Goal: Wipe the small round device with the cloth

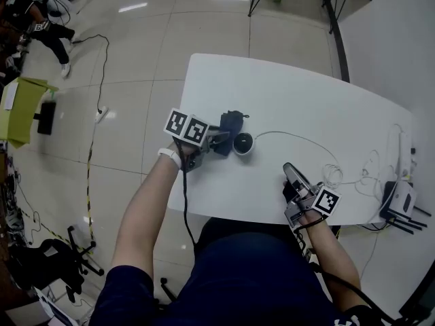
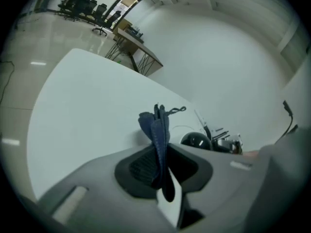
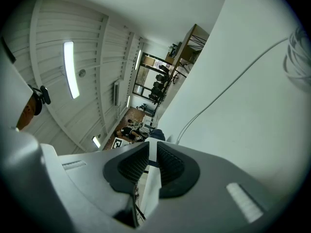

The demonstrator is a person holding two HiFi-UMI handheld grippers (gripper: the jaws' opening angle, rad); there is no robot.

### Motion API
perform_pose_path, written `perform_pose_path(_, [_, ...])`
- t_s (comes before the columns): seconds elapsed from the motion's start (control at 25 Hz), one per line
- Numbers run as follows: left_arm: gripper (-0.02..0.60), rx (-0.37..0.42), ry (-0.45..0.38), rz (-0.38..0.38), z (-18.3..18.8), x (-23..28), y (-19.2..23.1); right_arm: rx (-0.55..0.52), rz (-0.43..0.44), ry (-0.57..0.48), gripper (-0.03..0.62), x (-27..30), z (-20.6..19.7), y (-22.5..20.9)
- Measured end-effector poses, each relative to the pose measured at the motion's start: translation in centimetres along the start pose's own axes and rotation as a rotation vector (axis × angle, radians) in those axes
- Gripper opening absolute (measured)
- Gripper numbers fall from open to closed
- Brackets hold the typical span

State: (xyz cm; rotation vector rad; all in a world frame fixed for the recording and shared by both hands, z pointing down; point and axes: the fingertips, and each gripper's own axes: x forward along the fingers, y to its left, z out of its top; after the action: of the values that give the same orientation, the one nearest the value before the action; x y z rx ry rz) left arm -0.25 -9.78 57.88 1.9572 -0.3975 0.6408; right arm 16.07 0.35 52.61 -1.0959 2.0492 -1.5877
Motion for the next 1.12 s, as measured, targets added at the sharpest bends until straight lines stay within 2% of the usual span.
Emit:
perform_pose_path(0.16, [0.063, 0.026, 0.094, 0.051, 0.2, 1.5, 1.1, 0.006, 0.005, 0.006, 0.054, 0.3, 0.2, -0.1])
perform_pose_path(0.28, [0.063, 0.072, 0.132, 0.046, 0.4, 1.7, 0.4, 0.009, 0.009, 0.007, 0.054, 0.3, 0.2, -0.2])
perform_pose_path(0.44, [0.063, 0.166, 0.099, 0.024, 1.4, 0.1, -2.4, 0.008, 0.018, 0.011, 0.054, 0.2, -0.1, 0.0])
perform_pose_path(0.52, [0.063, 0.249, 0.060, 0.045, 2.2, -1.3, -4.4, 0.003, 0.022, 0.014, 0.054, 0.1, -0.3, 0.2])
perform_pose_path(0.6, [0.063, 0.388, 0.041, 0.110, 2.7, -2.8, -6.8, -0.001, 0.027, 0.014, 0.053, 0.0, -0.4, 0.3])
perform_pose_path(0.64, [0.063, 0.484, 0.044, 0.162, 2.8, -3.3, -7.8, -0.003, 0.029, 0.014, 0.054, -0.2, -0.4, 0.4])
perform_pose_path(0.8, [0.063, 0.962, 0.126, 0.387, 0.9, -2.8, -10.6, -0.006, 0.031, 0.015, 0.054, -0.5, -0.3, 0.4])
perform_pose_path(0.88, [0.063, 1.147, 0.179, 0.486, -0.9, -2.2, -11.4, -0.011, 0.036, 0.015, 0.054, -0.5, -0.4, 0.6])
perform_pose_path(1.0, [0.063, 1.338, 0.214, 0.591, -3.4, -1.5, -12.2, -0.017, 0.045, 0.014, 0.054, -0.3, -0.5, 0.9])
perform_pose_path(1.12, [0.063, 1.440, 0.220, 0.625, -4.8, -1.0, -12.9, -0.017, 0.040, 0.013, 0.054, -0.5, -0.6, 0.8])
